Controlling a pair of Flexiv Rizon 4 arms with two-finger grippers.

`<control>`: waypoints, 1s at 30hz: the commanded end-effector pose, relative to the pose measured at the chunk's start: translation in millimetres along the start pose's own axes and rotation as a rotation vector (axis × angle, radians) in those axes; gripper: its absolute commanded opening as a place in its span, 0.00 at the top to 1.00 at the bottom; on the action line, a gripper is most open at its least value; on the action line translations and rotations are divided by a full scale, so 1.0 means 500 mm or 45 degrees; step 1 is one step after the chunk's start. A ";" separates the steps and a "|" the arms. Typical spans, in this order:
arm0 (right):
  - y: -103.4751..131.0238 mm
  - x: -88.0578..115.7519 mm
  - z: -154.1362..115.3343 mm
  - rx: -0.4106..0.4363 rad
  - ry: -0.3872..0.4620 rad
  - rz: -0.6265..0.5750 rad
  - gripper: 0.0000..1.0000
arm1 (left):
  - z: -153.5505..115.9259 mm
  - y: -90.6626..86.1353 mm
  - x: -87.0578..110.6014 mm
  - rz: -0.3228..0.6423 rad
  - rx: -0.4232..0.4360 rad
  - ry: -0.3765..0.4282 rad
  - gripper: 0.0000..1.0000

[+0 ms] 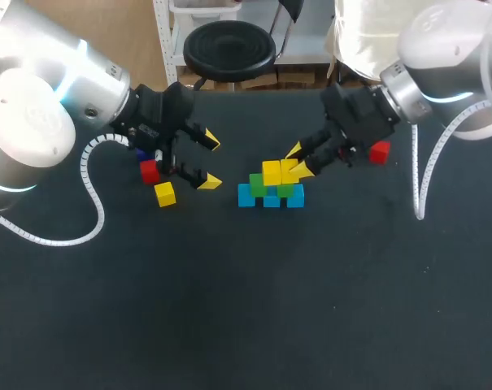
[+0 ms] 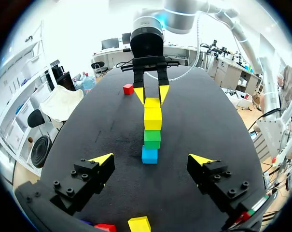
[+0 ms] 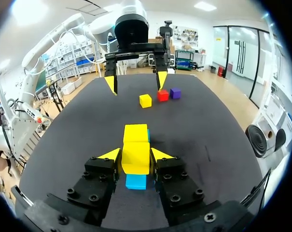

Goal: Place the blue cubes, place green cubes on the blue cubes, place the yellow cubes on the green cubes, then place the red cubes on the yellow cubes, and place purple cube on the red cubes.

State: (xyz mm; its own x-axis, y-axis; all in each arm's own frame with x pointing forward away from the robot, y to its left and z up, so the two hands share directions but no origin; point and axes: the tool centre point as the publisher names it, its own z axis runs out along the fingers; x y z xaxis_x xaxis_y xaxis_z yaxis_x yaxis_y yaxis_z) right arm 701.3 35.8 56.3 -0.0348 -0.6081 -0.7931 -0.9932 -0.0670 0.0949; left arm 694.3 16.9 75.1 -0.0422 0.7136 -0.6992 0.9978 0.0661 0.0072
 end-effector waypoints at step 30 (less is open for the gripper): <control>0.043 0.003 -0.073 -0.015 -0.005 -0.110 0.00 | -0.001 -0.002 0.003 0.005 -0.003 -0.008 0.00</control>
State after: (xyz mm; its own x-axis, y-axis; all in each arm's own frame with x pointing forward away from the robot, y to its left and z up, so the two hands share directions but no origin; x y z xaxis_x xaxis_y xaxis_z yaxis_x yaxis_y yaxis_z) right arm 690.2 14.0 71.4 0.0463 -0.6007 -0.7981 -0.9907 -0.1300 0.0404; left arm 694.3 16.9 75.0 -0.0422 0.7136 -0.6992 0.9978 0.0661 0.0072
